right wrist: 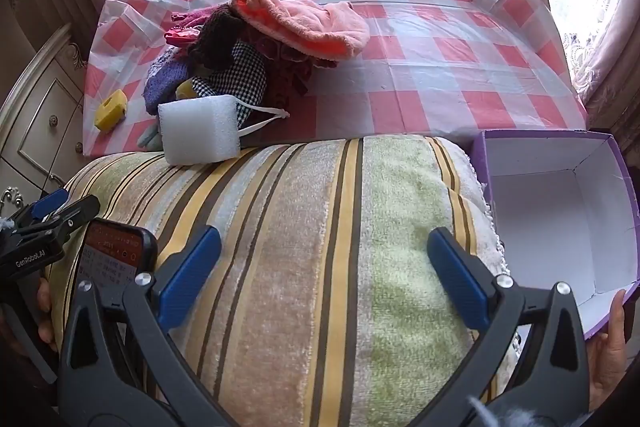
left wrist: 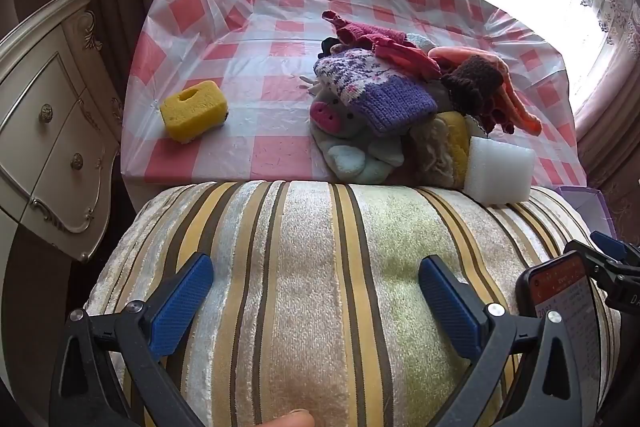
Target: Organize soft objects
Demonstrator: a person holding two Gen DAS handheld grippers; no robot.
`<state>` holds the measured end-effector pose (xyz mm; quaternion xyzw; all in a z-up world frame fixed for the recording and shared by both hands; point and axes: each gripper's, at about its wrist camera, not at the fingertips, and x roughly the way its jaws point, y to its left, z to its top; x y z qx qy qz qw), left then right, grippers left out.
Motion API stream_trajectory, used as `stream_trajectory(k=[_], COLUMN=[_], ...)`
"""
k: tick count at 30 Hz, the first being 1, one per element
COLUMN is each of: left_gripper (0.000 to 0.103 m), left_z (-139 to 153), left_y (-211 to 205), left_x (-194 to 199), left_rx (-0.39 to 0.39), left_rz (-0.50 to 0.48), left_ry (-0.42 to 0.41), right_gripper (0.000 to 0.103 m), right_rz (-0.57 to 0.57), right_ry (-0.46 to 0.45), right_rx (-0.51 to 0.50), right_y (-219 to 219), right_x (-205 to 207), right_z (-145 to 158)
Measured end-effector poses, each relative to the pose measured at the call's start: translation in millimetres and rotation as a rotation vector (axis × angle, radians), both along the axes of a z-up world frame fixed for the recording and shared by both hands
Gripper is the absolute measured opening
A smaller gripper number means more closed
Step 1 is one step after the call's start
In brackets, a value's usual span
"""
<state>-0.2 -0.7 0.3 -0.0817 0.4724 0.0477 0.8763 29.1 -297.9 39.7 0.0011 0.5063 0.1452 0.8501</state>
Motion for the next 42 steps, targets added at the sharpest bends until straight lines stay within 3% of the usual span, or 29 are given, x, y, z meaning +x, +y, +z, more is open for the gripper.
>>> stream_trajectory(k=[42], left_gripper=[0.103], left_z=[-0.9], left_y=[1.2], left_x=[2.6], left_rx=[-0.005], left_rz=[0.006], left_ry=[0.001], right_gripper=[0.103], right_rz=[-0.004], right_ry=[0.003], right_rx=[-0.004], right_y=[0.7], right_x=[-0.2], right_z=[-0.2])
